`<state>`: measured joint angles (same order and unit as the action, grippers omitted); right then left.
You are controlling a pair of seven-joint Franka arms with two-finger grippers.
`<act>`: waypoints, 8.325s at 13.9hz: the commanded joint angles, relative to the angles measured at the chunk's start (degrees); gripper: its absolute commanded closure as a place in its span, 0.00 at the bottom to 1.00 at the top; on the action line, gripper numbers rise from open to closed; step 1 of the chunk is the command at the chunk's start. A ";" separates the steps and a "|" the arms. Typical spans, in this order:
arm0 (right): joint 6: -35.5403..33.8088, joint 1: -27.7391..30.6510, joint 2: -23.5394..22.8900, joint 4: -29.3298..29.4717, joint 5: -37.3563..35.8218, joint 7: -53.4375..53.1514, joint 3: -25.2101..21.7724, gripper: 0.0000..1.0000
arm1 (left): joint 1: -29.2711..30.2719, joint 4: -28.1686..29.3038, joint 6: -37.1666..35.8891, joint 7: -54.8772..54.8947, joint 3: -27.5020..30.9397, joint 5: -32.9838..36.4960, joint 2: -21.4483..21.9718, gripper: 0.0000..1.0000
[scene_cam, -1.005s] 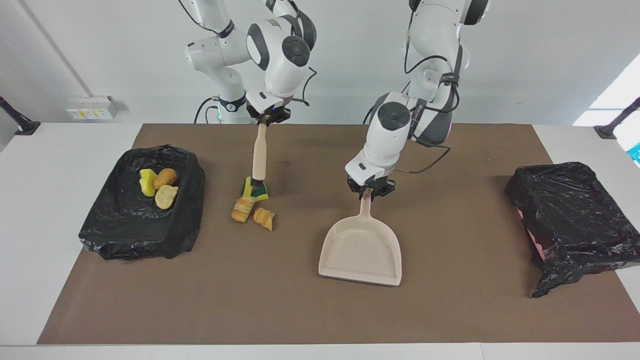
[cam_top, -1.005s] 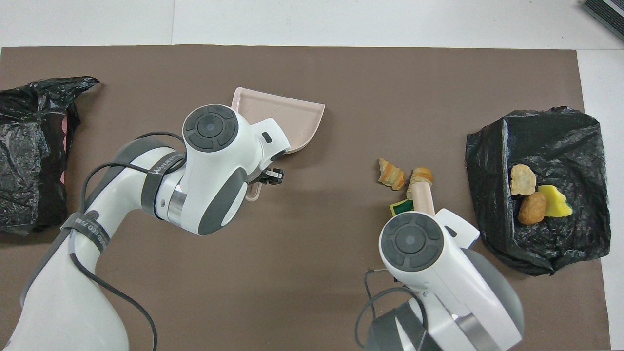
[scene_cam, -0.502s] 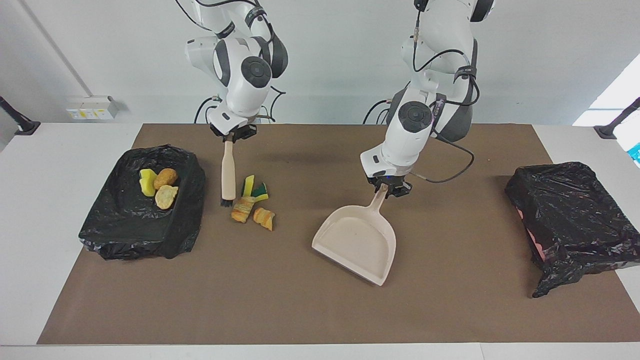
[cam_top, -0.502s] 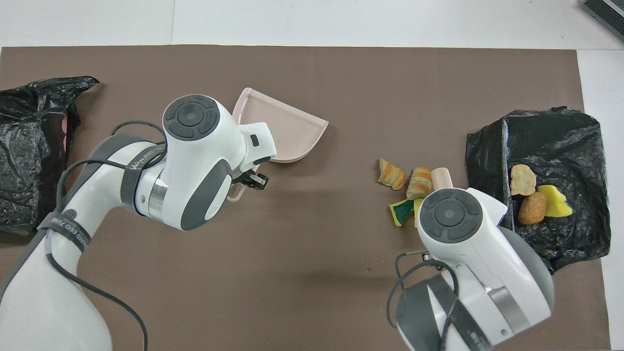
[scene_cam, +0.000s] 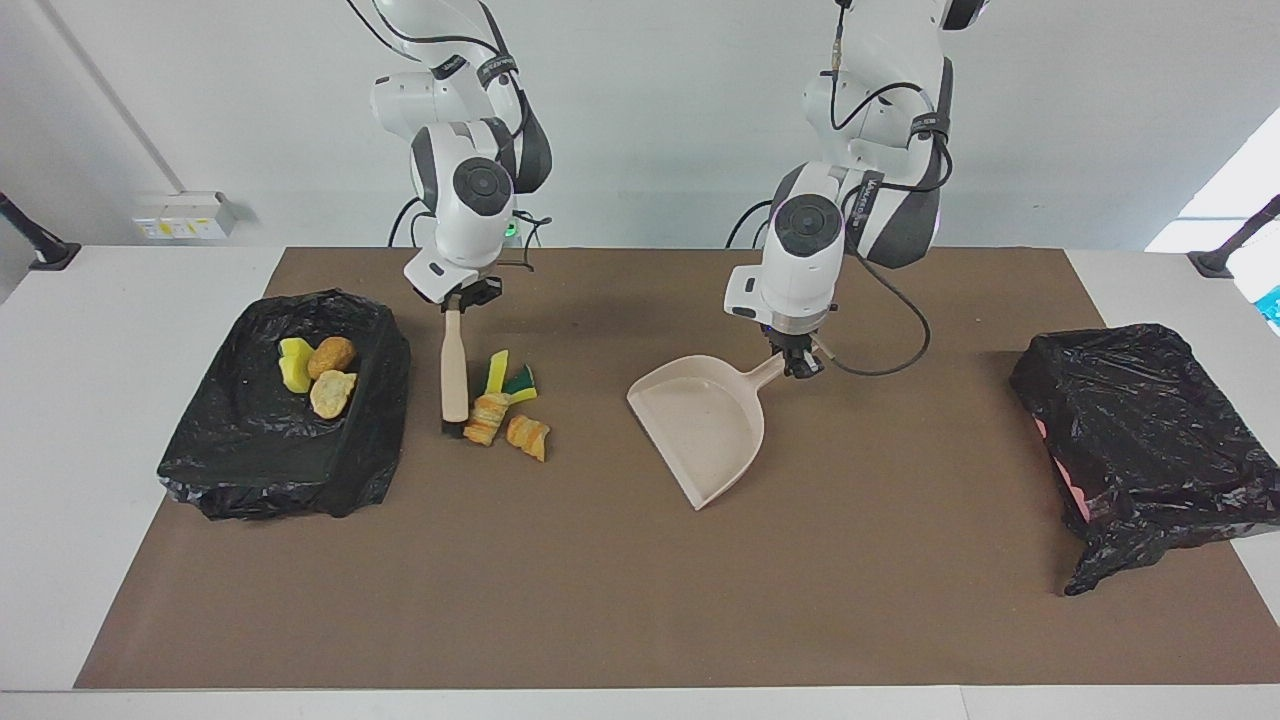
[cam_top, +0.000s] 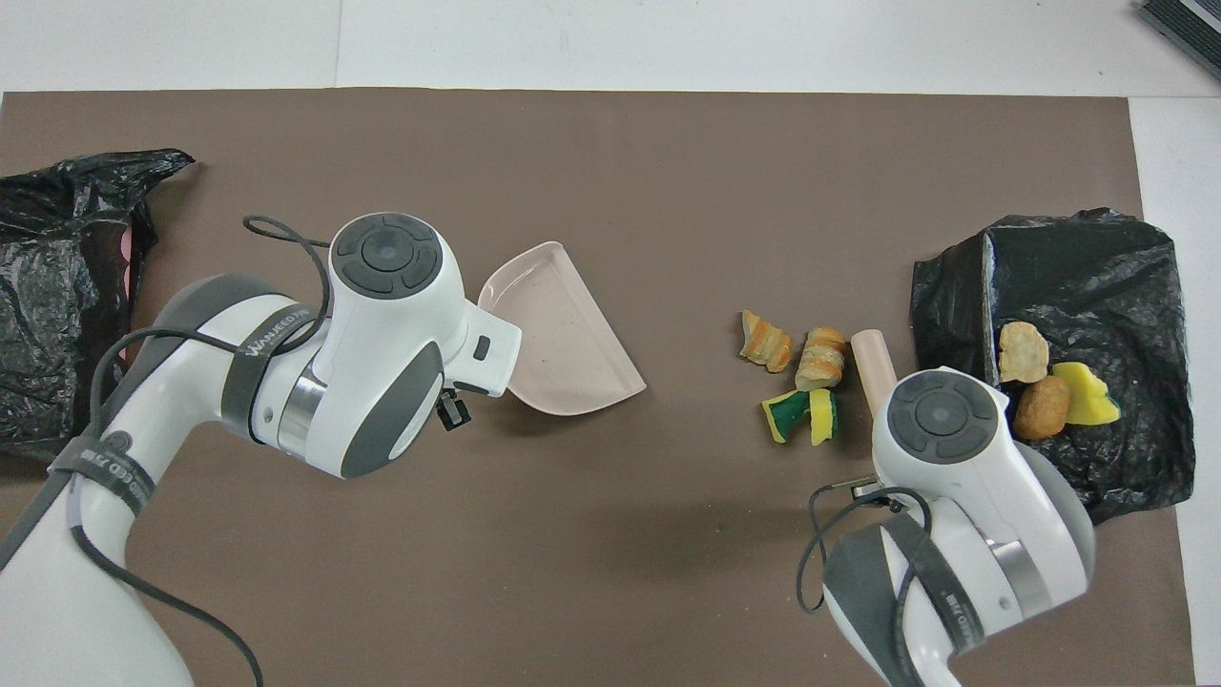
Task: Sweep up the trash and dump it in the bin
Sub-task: 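Sweep the remaining bread into the dustpan with the right gripper, then carry the loaded dustpan toward the far black bag with the left gripper, then tip the dustpan into the black bag with the left gripper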
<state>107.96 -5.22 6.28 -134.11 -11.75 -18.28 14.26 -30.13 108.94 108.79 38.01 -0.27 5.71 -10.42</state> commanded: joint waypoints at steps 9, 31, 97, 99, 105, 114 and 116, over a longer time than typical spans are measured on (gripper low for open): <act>2.77 -10.32 -3.64 3.24 18.32 -2.98 0.33 1.00 | -6.95 15.24 5.91 3.13 0.18 1.76 9.80 1.00; -3.55 -0.84 -18.92 29.60 -8.98 19.16 -0.46 1.00 | -6.25 16.48 9.86 -4.60 0.18 0.79 9.63 1.00; 12.71 -35.29 -1.36 -2.56 25.73 -28.30 0.33 1.00 | 54.91 -28.50 -8.68 60.96 1.06 -6.60 -7.06 1.00; 12.71 -35.03 -1.80 -2.12 25.81 -28.04 0.33 0.22 | 55.71 -31.15 -8.25 62.71 0.97 -3.18 -8.47 1.00; 12.63 -31.44 -2.42 2.79 23.19 -26.72 -0.11 0.00 | 57.03 -35.99 -2.37 62.46 1.77 8.24 -11.29 1.00; 9.56 -16.32 -2.24 14.13 12.91 -20.22 -0.28 0.00 | 52.11 -33.72 2.48 61.84 1.68 32.59 -10.41 1.00; 6.23 -11.94 -2.50 18.25 11.14 -15.84 -0.28 0.00 | 51.14 -33.36 2.57 61.75 1.59 37.50 -10.24 1.00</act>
<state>117.70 -20.72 4.03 -119.59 0.91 -38.03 13.49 22.02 75.33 110.64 99.78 0.75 39.24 -20.97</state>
